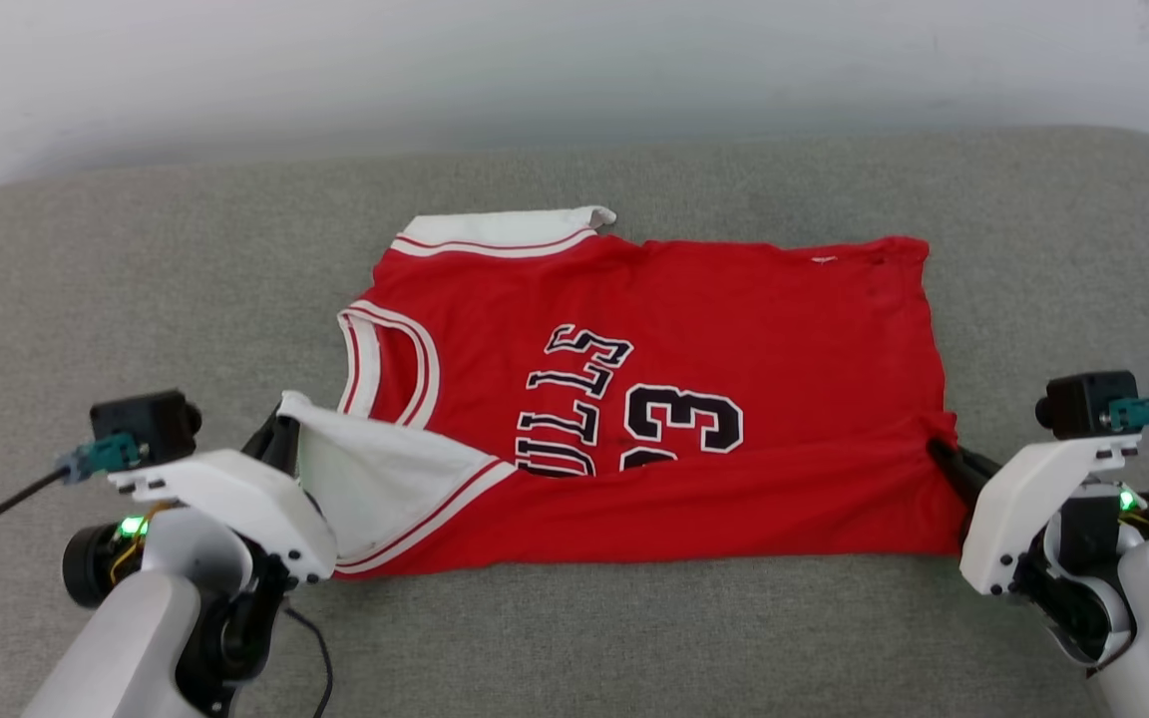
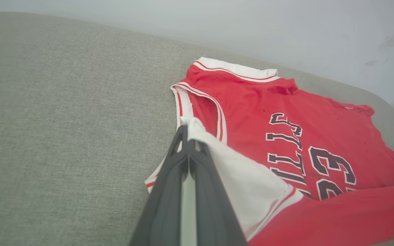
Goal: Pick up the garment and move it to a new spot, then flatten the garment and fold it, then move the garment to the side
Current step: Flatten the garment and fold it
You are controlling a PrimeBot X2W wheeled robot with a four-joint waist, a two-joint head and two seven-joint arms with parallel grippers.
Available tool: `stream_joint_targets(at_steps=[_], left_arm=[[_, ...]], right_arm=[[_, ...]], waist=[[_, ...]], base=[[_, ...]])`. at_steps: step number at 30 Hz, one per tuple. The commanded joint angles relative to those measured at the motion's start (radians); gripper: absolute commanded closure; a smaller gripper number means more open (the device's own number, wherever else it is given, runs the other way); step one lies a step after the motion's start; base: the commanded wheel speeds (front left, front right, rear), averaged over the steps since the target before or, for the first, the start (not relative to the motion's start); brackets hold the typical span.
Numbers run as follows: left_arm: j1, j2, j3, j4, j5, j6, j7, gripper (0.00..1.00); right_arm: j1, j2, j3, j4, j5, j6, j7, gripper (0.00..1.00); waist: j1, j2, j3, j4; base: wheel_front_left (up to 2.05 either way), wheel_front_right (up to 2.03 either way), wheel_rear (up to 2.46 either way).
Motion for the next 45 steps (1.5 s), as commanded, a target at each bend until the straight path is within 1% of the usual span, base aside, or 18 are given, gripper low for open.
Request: stream_joint_targets(at_steps=[1,8,14,15,16,17,18,19,20,21,24,26,31,34,35,37,40,45], left_arm=[[-0.036,-0.010,-0.005,0.030,0.001,-0.015,-0.008,1.00],[-0.161,-0.052,0.003,0.190,0.002,-0.069,-0.068,1.00],[-0.226,-0.086,-0.003,0.338,-0.014,-0.108,-0.079,1.00],[-0.238,-0.091,-0.005,0.365,-0.018,-0.118,-0.076,1.00],[-0.249,-0.099,-0.008,0.388,-0.021,-0.126,-0.077,1.00],[-0.259,-0.106,-0.015,0.408,-0.019,-0.136,-0.076,1.00],[-0.268,-0.112,-0.021,0.432,-0.020,-0.145,-0.067,0.91],[-0.278,-0.118,-0.028,0.451,-0.023,-0.155,-0.056,0.57],[-0.289,-0.122,-0.029,0.472,-0.027,-0.162,-0.053,0.05],[-0.300,-0.123,-0.032,0.490,-0.027,-0.168,-0.050,0.00],[-0.311,-0.129,-0.035,0.528,-0.029,-0.178,-0.053,0.00],[-0.320,-0.129,-0.035,0.561,-0.032,-0.188,-0.051,0.00],[-0.331,-0.097,-0.038,0.596,-0.026,-0.198,-0.038,0.00],[-0.318,-0.066,-0.045,0.589,-0.027,-0.202,0.009,0.00],[-0.297,-0.032,-0.060,0.566,-0.030,-0.199,0.079,0.00],[-0.285,0.000,-0.075,0.540,-0.026,-0.196,0.138,0.00],[-0.265,0.040,-0.085,0.491,-0.044,-0.196,0.234,0.00],[-0.218,0.106,-0.111,0.378,-0.072,-0.160,0.422,0.00]], right_arm=[[-0.030,0.000,0.005,0.023,0.008,0.000,-0.013,1.00],[-0.129,0.002,0.036,0.136,0.042,0.000,-0.093,1.00],[-0.175,0.008,0.085,0.232,0.075,0.000,-0.148,1.00],[-0.182,0.006,0.094,0.250,0.075,0.000,-0.157,0.78],[-0.185,0.004,0.103,0.266,0.075,-0.001,-0.167,0.60],[-0.188,0.004,0.109,0.285,0.081,-0.001,-0.173,0.35],[-0.191,0.000,0.119,0.299,0.076,-0.001,-0.181,0.00],[-0.197,-0.003,0.132,0.308,0.070,-0.001,-0.192,0.00],[-0.202,-0.003,0.143,0.312,0.073,-0.001,-0.210,0.00],[-0.204,-0.004,0.154,0.313,0.075,-0.001,-0.228,0.00],[-0.200,-0.012,0.173,0.315,0.074,-0.001,-0.266,0.00],[-0.192,-0.013,0.185,0.297,0.079,-0.001,-0.313,0.00],[-0.152,-0.035,0.193,0.244,0.056,0.000,-0.439,0.00],[-0.118,-0.044,0.175,0.200,0.027,0.000,-0.508,0.00],[-0.074,-0.045,0.143,0.153,-0.002,0.000,-0.550,0.00],[-0.041,-0.038,0.115,0.118,-0.023,0.000,-0.564,0.00],[0.010,-0.022,0.070,0.056,-0.056,0.000,-0.571,0.00],[0.092,0.017,0.005,-0.064,-0.102,0.000,-0.542,0.00]], waist=[[-0.0002,-0.0001,0.030,-0.003],[-0.0002,-0.0001,0.096,-0.010],[-0.0002,-0.0001,0.132,-0.018],[-0.0002,-0.0001,0.137,-0.020],[-0.0002,-0.0001,0.140,-0.020],[-0.0002,-0.0001,0.143,-0.021],[-0.0002,-0.0001,0.144,-0.021],[-0.0002,-0.0001,0.146,-0.021],[-0.0002,-0.0001,0.146,-0.022],[-0.0002,-0.0001,0.144,-0.023],[-0.0002,-0.0001,0.136,-0.026],[-0.0002,-0.0001,0.122,-0.030],[-0.0002,-0.0001,0.064,-0.044],[-0.0002,-0.0001,0.025,-0.054],[-0.0002,-0.0001,-0.014,-0.062],[-0.0002,-0.0001,-0.035,-0.068],[-0.0002,-0.0001,-0.054,-0.076],[-0.0002,-0.0001,-0.059,-0.091]], base=[[0.00,0.00,0.00],[0.00,0.00,0.00],[0.00,0.00,0.00],[0.00,0.00,0.00],[0.00,0.00,0.00],[0.00,0.00,0.00],[0.00,0.00,0.00],[0.00,0.00,0.00],[0.00,0.00,0.00],[0.00,0.00,0.00],[0.00,0.00,0.00],[0.00,0.00,0.00],[0.00,0.00,0.00],[0.00,0.00,0.00],[0.00,0.00,0.00],[0.00,0.00,0.00],[0.00,0.00,0.00],[0.00,0.00,0.00]])
